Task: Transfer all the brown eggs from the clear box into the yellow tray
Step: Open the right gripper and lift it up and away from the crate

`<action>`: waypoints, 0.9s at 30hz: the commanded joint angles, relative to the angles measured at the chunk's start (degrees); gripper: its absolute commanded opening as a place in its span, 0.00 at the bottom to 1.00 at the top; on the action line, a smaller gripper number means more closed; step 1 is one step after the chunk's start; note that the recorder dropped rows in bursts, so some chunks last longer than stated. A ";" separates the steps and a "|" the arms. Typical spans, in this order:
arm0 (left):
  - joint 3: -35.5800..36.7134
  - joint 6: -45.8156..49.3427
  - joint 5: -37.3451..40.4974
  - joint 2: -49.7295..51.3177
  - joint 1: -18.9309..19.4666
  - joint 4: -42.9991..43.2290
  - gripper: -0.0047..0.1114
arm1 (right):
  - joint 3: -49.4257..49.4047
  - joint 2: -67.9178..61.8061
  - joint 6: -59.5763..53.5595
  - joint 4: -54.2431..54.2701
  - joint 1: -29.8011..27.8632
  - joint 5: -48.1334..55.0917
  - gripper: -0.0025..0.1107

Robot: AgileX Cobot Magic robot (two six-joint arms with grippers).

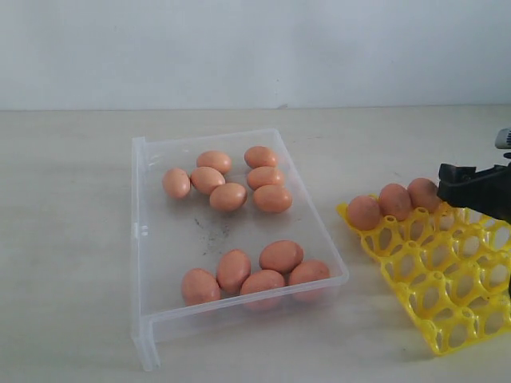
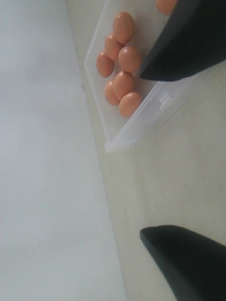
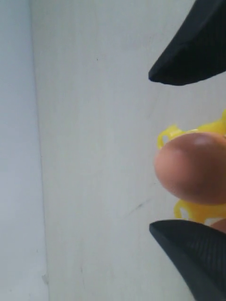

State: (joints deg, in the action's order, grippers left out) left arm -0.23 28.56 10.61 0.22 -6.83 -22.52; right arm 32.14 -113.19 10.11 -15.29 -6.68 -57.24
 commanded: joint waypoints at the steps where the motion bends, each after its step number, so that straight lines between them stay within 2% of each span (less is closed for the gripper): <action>1: 0.23 -0.45 -0.43 -0.22 -0.37 -0.38 0.71 | -0.15 3.02 0.30 0.93 -0.14 1.53 0.65; 11: 0.23 -0.45 -0.43 -0.22 -0.37 -0.38 0.71 | -4.30 17.00 0.78 -0.63 -0.14 1.16 0.65; 15: 0.23 -0.45 -0.43 -0.22 -0.37 -0.38 0.71 | -6.25 22.23 4.12 -12.79 -0.14 1.94 0.65; 17: 0.23 -0.45 -0.43 -0.22 -0.37 -0.38 0.71 | -6.35 23.32 10.91 -20.96 0.52 2.06 0.63; 19: 0.23 -0.45 -0.43 -0.22 -0.37 -0.38 0.71 | -6.35 23.43 15.96 -27.24 2.04 1.69 0.54; 22: 0.23 -0.45 -0.43 -0.22 -0.37 -0.38 0.71 | -6.35 23.43 22.83 -34.62 4.61 0.98 0.30; 25: 0.23 -0.45 -0.43 -0.22 -0.37 -0.38 0.71 | -6.35 23.43 26.70 -40.07 6.23 -6.54 0.07; 26: 0.23 -0.45 -0.43 -0.22 -0.37 -0.38 0.71 | -6.35 23.43 27.69 -41.65 6.64 -11.41 0.02; 27: 0.23 -0.45 -0.43 -0.22 -0.37 -0.38 0.71 | -6.35 23.43 28.38 -43.45 6.63 -12.72 0.02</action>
State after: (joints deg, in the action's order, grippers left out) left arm -0.23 28.56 10.61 0.22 -6.83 -22.52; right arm 26.06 -90.08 35.47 -53.34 -0.60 -62.29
